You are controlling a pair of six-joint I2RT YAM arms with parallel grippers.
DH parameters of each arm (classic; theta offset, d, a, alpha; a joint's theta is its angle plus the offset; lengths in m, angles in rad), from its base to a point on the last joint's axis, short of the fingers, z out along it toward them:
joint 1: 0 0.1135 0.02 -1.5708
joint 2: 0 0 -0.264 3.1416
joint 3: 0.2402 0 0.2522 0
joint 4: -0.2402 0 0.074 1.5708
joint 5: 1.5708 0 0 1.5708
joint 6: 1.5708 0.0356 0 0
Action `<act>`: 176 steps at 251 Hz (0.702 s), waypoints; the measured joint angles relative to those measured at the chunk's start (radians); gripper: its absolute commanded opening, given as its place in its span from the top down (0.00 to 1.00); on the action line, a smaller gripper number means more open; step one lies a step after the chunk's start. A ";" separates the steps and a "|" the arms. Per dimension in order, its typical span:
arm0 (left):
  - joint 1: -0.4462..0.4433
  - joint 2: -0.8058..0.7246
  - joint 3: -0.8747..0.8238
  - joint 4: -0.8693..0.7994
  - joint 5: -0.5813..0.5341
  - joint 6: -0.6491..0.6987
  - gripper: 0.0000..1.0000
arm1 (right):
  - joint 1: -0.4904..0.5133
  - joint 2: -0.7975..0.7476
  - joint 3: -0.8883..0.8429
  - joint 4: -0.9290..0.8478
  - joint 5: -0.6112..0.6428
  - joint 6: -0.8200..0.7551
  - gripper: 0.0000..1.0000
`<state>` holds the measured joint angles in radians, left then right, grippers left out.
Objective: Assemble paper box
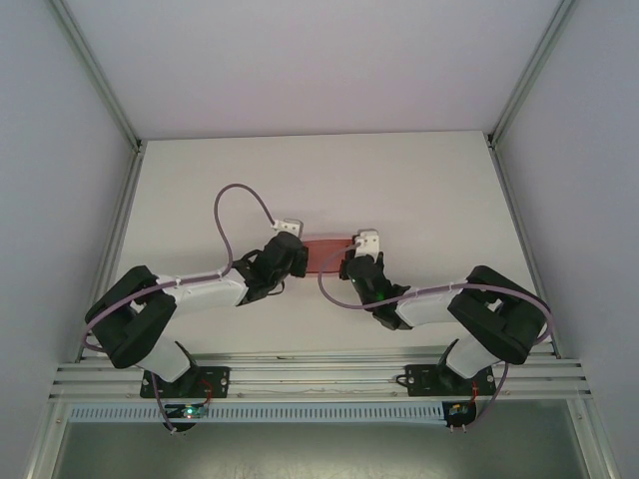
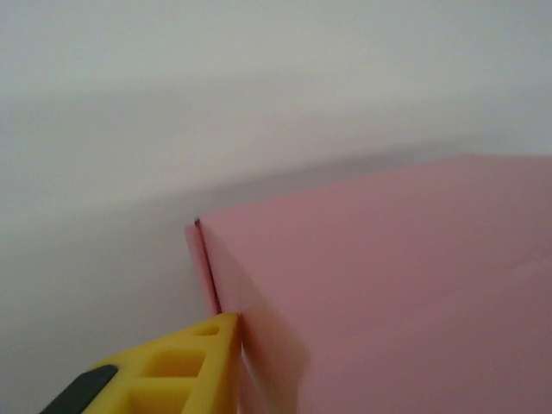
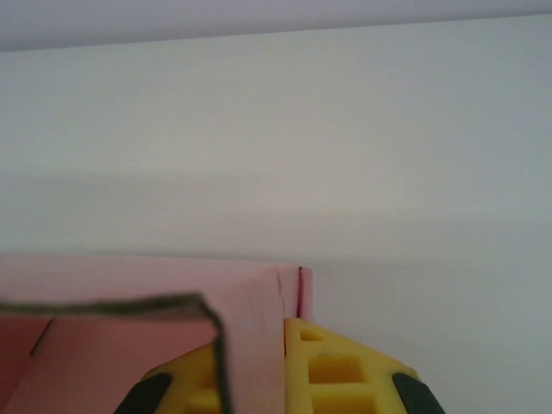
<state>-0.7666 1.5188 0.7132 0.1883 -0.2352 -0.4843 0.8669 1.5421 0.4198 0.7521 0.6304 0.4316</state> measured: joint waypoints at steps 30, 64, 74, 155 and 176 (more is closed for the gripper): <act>-0.011 -0.023 -0.005 -0.035 0.002 -0.013 0.45 | 0.016 0.005 -0.001 0.005 0.022 0.011 0.99; -0.013 -0.081 -0.005 -0.080 0.001 -0.027 0.10 | 0.031 0.013 0.010 -0.011 0.050 0.018 0.99; -0.013 -0.102 -0.005 -0.095 0.002 -0.029 0.00 | 0.033 0.017 0.014 -0.015 0.058 0.018 0.99; -0.020 -0.283 0.064 -0.362 0.023 -0.087 0.00 | 0.041 0.021 0.019 -0.025 0.073 0.017 0.95; -0.019 -0.295 0.154 -0.467 -0.018 -0.132 0.00 | 0.041 0.027 0.021 -0.021 0.073 0.014 0.95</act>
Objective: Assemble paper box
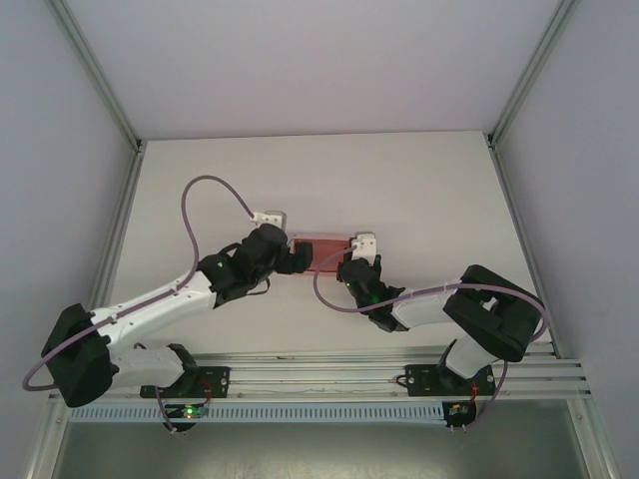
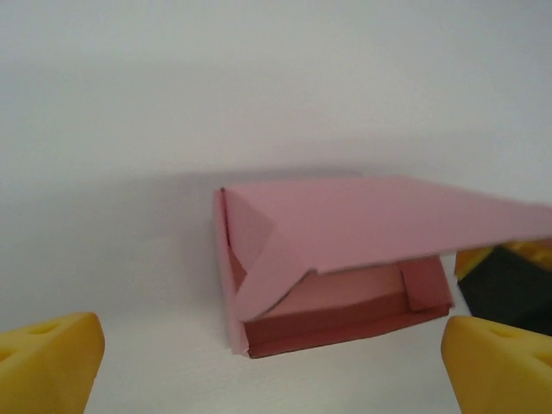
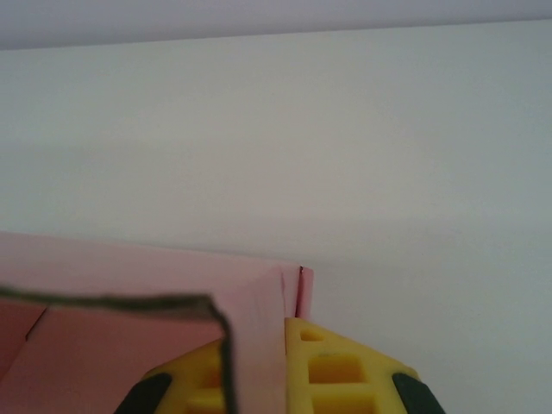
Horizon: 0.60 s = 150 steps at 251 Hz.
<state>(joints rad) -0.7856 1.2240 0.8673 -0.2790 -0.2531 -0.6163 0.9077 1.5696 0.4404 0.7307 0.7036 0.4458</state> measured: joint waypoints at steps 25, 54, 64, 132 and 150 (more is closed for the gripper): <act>0.003 0.012 0.105 -0.080 -0.038 -0.039 0.00 | 0.000 0.011 0.005 0.006 0.006 0.000 0.95; 0.042 0.066 0.182 -0.110 -0.027 -0.058 0.00 | 0.000 0.014 0.005 0.011 0.007 -0.003 0.95; 0.071 0.099 0.201 -0.110 -0.012 -0.065 0.00 | 0.000 0.014 0.005 0.011 0.007 -0.004 0.95; 0.192 0.327 0.235 -0.094 0.164 -0.105 0.00 | 0.002 0.019 0.004 0.016 0.007 -0.003 0.94; 0.191 0.355 0.233 -0.072 0.199 -0.120 0.01 | 0.007 0.025 0.003 0.020 0.008 -0.004 0.94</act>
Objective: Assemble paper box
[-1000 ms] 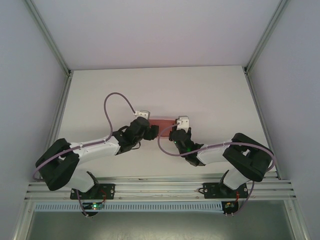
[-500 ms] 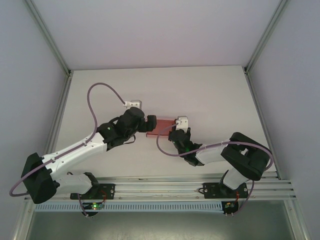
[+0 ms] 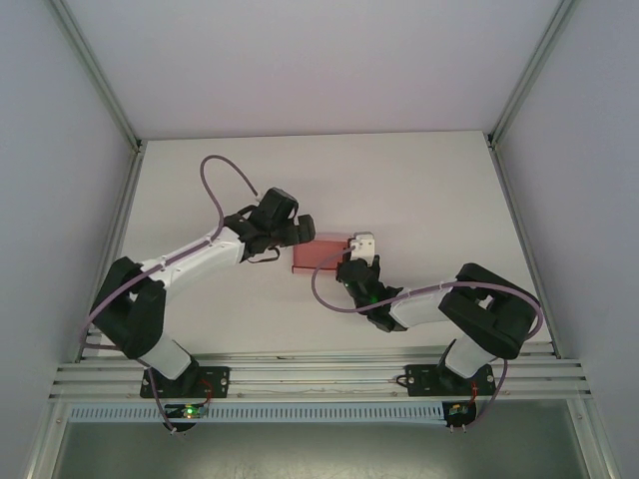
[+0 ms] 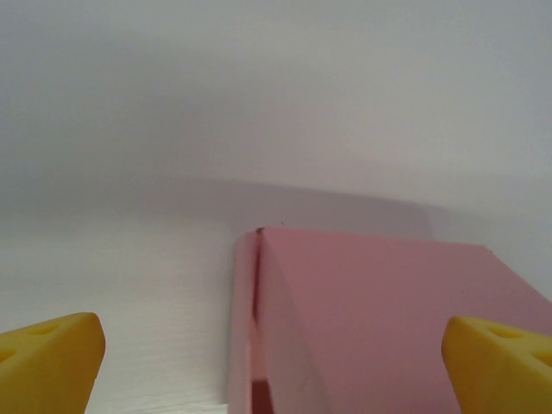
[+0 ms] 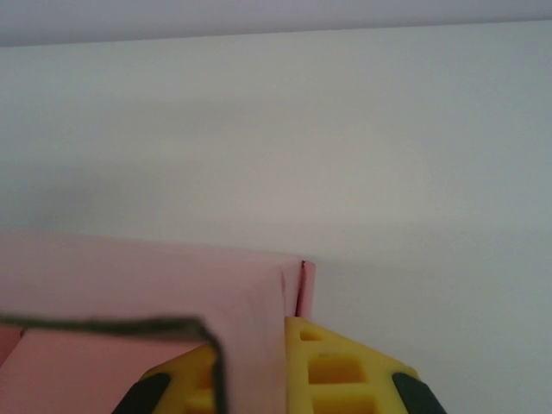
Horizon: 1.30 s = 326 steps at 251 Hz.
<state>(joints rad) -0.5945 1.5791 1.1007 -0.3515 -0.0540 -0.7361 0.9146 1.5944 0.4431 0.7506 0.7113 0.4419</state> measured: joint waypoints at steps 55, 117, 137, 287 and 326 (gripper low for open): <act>0.000 0.043 -0.039 0.089 0.055 -0.043 0.12 | 0.014 0.016 -0.016 -0.002 -0.005 0.005 0.90; 0.000 0.068 -0.093 0.130 0.062 -0.066 0.18 | 0.026 0.027 -0.040 -0.029 -0.029 0.011 0.82; 0.000 0.074 -0.096 0.151 0.062 -0.071 0.23 | 0.026 0.022 -0.047 -0.029 -0.033 0.019 0.77; 0.000 0.091 -0.158 0.264 0.087 -0.077 0.38 | 0.026 -0.260 -0.128 -0.281 -0.313 -0.056 0.15; 0.000 0.100 -0.165 0.271 0.085 -0.077 0.38 | 0.026 -0.393 -0.159 -0.366 -0.468 -0.114 0.02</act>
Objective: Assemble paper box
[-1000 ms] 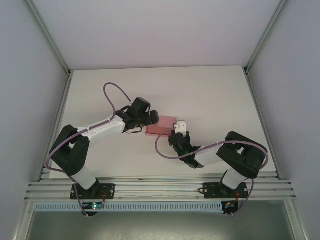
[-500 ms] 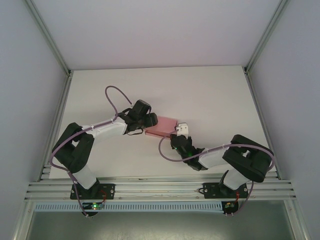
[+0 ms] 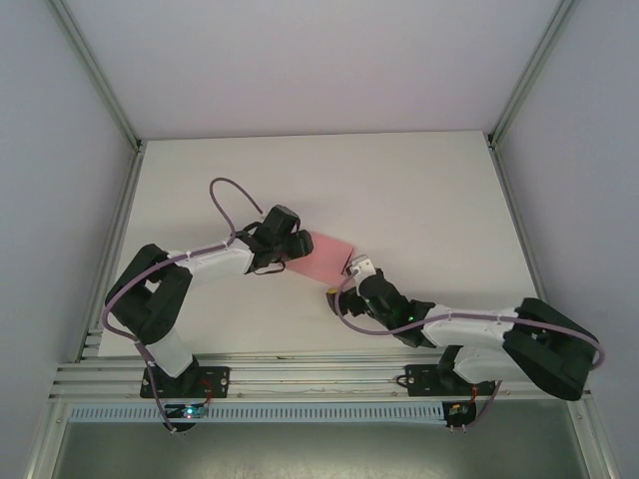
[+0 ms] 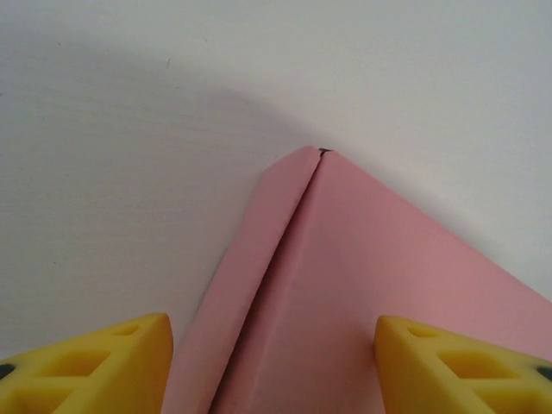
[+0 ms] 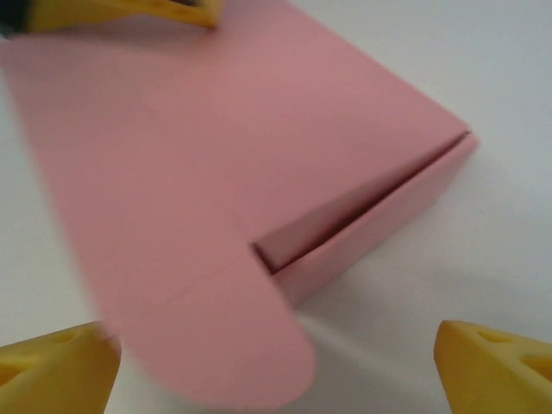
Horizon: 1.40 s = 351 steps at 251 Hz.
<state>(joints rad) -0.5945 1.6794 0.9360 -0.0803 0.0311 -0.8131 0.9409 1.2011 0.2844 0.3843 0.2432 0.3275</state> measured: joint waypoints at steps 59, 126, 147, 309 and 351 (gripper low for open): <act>0.000 0.016 -0.001 0.008 0.005 0.000 0.38 | 0.004 -0.188 -0.039 -0.084 -0.049 -0.008 0.02; 0.000 0.016 -0.010 0.021 0.008 0.000 0.38 | -0.138 -0.219 0.045 -0.135 -0.026 0.144 0.02; 0.000 0.016 -0.013 0.027 0.011 0.000 0.38 | -0.193 -0.153 0.105 -0.134 -0.048 0.190 0.02; -0.001 0.010 -0.043 0.064 0.011 -0.007 0.38 | -0.331 0.331 0.268 -0.058 -0.313 0.354 0.35; -0.002 0.003 -0.049 0.062 0.014 -0.006 0.37 | -0.355 0.352 0.229 0.061 -0.358 0.383 0.56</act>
<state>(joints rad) -0.5964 1.6821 0.8867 -0.0185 0.0456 -0.8188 0.5861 1.5536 0.5129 0.4454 -0.1146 0.7109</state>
